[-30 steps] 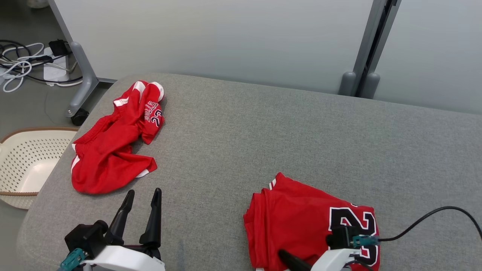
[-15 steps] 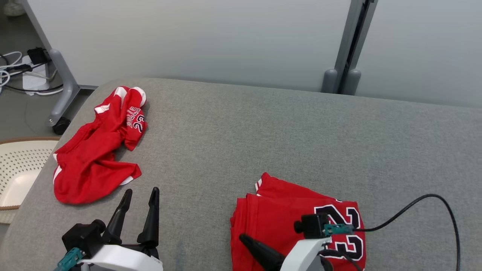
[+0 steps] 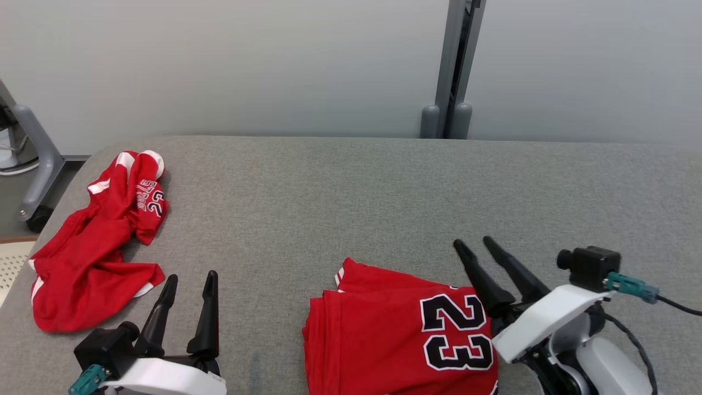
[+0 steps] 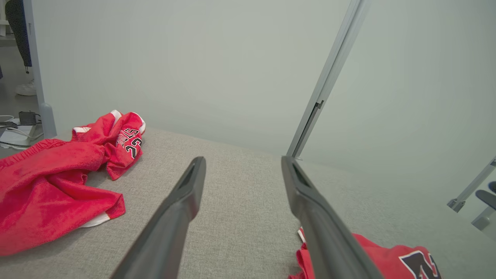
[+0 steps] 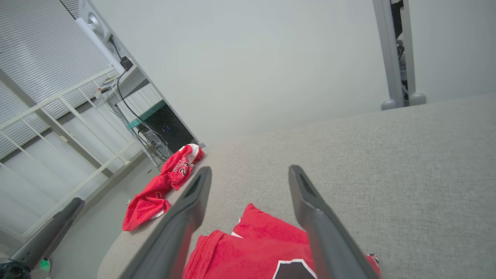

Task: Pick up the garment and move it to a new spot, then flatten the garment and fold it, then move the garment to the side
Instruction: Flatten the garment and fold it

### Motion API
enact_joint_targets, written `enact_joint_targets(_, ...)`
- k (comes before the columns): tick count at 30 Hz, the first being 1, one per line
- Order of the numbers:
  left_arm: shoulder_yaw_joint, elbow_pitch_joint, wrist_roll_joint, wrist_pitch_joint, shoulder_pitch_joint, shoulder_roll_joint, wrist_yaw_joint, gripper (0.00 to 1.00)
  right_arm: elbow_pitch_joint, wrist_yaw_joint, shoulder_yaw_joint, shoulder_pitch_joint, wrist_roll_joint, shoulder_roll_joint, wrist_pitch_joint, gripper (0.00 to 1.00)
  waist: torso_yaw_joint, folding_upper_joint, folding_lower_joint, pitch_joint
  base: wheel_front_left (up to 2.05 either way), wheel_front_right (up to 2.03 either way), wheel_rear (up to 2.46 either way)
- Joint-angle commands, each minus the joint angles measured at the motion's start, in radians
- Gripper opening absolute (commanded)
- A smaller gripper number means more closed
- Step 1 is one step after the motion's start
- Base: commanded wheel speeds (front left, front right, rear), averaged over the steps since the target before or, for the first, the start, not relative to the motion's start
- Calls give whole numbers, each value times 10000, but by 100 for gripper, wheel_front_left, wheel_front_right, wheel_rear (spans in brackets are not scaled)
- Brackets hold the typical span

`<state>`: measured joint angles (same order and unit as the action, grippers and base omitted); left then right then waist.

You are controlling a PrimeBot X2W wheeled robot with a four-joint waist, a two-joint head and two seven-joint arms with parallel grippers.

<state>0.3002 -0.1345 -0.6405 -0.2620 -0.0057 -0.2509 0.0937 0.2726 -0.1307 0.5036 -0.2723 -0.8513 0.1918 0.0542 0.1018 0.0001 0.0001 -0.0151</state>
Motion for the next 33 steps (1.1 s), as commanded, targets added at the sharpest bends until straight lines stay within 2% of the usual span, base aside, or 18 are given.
enact_joint_targets(1,-109,62,26,-18,30,-84,38,100,-273,-1,-428,192,346,69,66,100,-152,-1,-1,-37,0,0,0)
enact_joint_targets(4,-225,149,99,-21,9,-123,40,100,-918,-1,-1416,521,1226,42,56,100,-316,-1,-1,-34,0,0,0)
enact_joint_targets(9,-385,375,198,-23,45,-120,207,100,-2018,-1,-2962,1339,2462,-371,57,100,-510,-1,-1,-29,0,0,0)
enact_joint_targets(17,-796,644,547,-21,230,-70,312,100,-2945,-1,-4431,2709,4444,-787,152,100,-760,-1,-1,-85,0,0,0)
enact_joint_targets(20,-852,900,1410,-17,404,-164,437,100,-2933,-1,-4645,3024,5349,-681,363,100,-900,-1,-1,-81,0,0,0)
enact_joint_targets(23,-949,1043,1729,-19,542,-84,496,100,-2781,-1,-4615,3095,5943,-620,638,100,-952,-1,-1,-77,0,0,0)
enact_joint_targets(33,-1084,971,2111,-18,789,194,386,100,-2397,-1,-4849,3125,6596,-667,995,100,-905,-1,-1,-115,0,0,0)
